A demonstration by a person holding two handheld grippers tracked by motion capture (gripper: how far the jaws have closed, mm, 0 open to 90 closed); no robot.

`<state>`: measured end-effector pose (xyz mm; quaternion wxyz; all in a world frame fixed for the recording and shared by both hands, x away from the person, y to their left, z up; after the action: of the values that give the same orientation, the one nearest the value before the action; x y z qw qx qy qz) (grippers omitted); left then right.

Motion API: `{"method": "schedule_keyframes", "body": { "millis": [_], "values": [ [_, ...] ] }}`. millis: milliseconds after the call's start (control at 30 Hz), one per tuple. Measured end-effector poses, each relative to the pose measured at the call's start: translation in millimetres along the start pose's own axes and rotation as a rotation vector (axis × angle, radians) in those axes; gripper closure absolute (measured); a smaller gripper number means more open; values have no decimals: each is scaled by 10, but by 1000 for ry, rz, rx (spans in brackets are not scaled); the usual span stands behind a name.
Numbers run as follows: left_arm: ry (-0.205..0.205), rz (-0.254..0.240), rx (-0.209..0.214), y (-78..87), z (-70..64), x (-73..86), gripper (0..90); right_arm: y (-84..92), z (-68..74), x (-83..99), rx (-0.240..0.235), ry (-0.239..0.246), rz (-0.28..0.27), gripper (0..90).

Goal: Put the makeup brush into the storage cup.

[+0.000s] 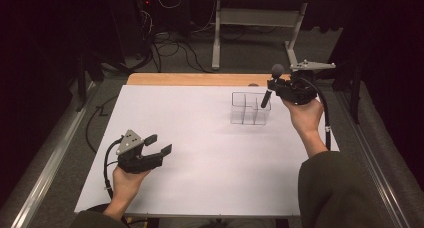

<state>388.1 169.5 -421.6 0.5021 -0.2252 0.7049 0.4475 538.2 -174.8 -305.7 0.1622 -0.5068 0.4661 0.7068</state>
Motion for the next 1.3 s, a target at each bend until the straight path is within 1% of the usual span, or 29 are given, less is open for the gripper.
{"method": "schedule_keyframes", "body": {
  "millis": [33,233,367,467,500,633,967,1300],
  "values": [
    [0,1,1,-3,-2,1,342,-15,-13,-3,2,4,-1,726],
    [-3,0,3,-2,-12,1,342,-84,-39,13,15,-17,12,726],
    [-2,0,4,-2,-12,0,342,-122,-55,30,26,-8,24,726],
    [-1,-1,5,-1,-13,-1,341,-149,-76,47,31,-23,30,726],
    [-1,-1,6,-1,-11,-1,341,-159,-89,55,34,-19,34,726],
    [-2,2,6,-2,-13,2,341,-197,-113,90,39,-31,46,726],
    [-4,3,6,-6,-16,4,342,-281,-104,136,37,-31,69,725],
    [-2,2,8,-3,-17,3,341,-399,-95,189,47,-26,95,725]
  ]
}}
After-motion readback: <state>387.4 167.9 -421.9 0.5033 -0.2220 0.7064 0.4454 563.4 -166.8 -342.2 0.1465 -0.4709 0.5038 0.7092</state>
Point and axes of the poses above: each handheld gripper's, and its own axes: y roughly backward along the jaws, x roughly out of its underside, z roughly to its left, the point moved 9 cm from there along -y, roughly forward along the jaws, and after that the axes turned 3 degrees about -x, right-handed, at the moved point
